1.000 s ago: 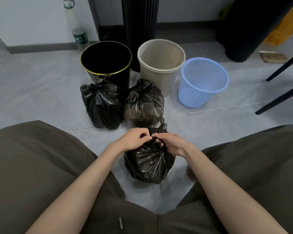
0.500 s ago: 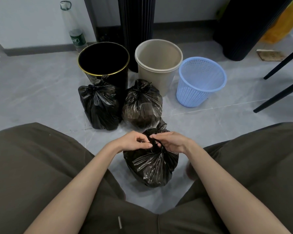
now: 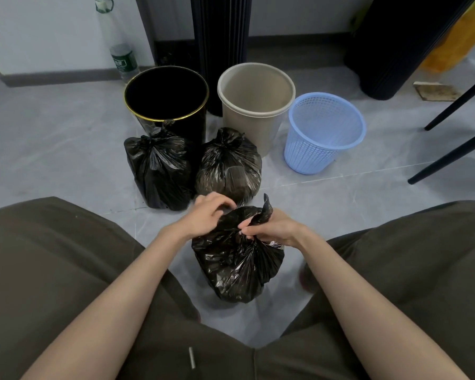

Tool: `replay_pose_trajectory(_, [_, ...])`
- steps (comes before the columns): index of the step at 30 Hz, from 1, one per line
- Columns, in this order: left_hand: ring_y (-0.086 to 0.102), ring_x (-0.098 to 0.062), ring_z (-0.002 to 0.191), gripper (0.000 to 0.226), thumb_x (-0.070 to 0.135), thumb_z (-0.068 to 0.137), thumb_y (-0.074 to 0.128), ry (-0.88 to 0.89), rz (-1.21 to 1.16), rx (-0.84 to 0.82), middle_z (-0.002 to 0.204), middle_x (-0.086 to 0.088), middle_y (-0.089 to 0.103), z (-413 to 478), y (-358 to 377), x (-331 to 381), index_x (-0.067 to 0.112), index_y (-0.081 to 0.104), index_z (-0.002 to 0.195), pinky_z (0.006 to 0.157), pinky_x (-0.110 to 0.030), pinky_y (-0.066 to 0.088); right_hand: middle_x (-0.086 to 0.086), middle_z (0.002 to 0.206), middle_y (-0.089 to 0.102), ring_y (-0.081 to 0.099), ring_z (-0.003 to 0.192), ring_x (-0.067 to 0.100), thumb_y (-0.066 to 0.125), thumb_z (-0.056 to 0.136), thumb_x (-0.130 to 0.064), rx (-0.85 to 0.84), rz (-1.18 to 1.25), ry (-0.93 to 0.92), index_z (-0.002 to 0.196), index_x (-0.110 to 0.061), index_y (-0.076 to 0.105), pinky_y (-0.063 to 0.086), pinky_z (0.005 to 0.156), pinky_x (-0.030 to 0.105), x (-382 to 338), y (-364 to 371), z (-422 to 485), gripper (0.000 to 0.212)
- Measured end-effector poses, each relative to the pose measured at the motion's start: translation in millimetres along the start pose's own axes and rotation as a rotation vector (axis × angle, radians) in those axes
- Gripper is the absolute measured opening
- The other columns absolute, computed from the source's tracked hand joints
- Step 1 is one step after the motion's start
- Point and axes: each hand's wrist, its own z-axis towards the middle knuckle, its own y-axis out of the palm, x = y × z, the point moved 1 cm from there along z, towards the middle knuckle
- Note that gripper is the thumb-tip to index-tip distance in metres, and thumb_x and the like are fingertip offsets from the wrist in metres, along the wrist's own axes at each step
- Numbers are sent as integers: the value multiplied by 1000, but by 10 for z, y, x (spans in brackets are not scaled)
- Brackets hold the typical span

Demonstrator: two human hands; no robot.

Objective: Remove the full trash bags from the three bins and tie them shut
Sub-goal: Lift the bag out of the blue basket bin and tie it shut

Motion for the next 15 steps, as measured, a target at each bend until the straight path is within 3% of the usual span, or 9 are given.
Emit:
replay_pose_trajectory(2, [20,-17,132,75,-12,79,36,43,88,-187,147,16,29,-11,102,19,40,47,130,109,-35,13,6,77,70,63,67,10,76,76,-4,13,-67,-62,86,-13,75,48,66,20,-46,3,-22,14])
replay_pose_trajectory(3, [12,-19,136,79,-12,77,35,19,145,-258,152,18,19,-25,144,25,43,44,133,111,-39,10,6,76,71,64,66,10,76,75,-1,19,-86,-95,87,-9,75,50,67,21,-72,4,-35,15])
replay_pose_trajectory(5, [3,-23,141,64,-2,87,40,-13,239,-313,156,18,11,-28,228,8,43,44,132,112,-45,7,2,73,72,66,64,9,77,72,4,21,-142,-140,87,-5,75,54,68,20,-104,3,-55,18])
replay_pose_trajectory(7, [-1,-23,144,36,22,97,43,-2,304,-305,156,16,11,-34,261,12,39,49,128,113,-48,6,-3,71,71,66,68,7,79,69,3,42,-281,-178,85,-7,76,55,73,19,-110,2,-48,19])
replay_pose_trajectory(10, [-3,-19,145,27,38,96,44,0,324,-304,155,16,18,-24,236,-13,30,60,117,114,-47,6,-14,60,64,59,60,-5,79,69,-3,163,-518,-241,80,-12,78,48,68,9,-107,-2,-29,15])
replay_pose_trajectory(13, [16,-13,143,29,27,98,42,-41,73,-253,146,9,42,-29,213,54,17,67,109,114,-32,14,-9,58,60,55,56,-12,72,73,-1,324,-622,-343,77,-11,78,37,58,3,-80,9,-67,13])
replay_pose_trajectory(15, [49,-12,117,31,21,98,41,-154,-159,-224,119,-3,64,-30,225,99,11,70,98,98,-25,33,-5,64,66,58,64,-9,70,73,-1,432,-587,-390,74,-14,77,38,63,2,-22,35,-86,15])
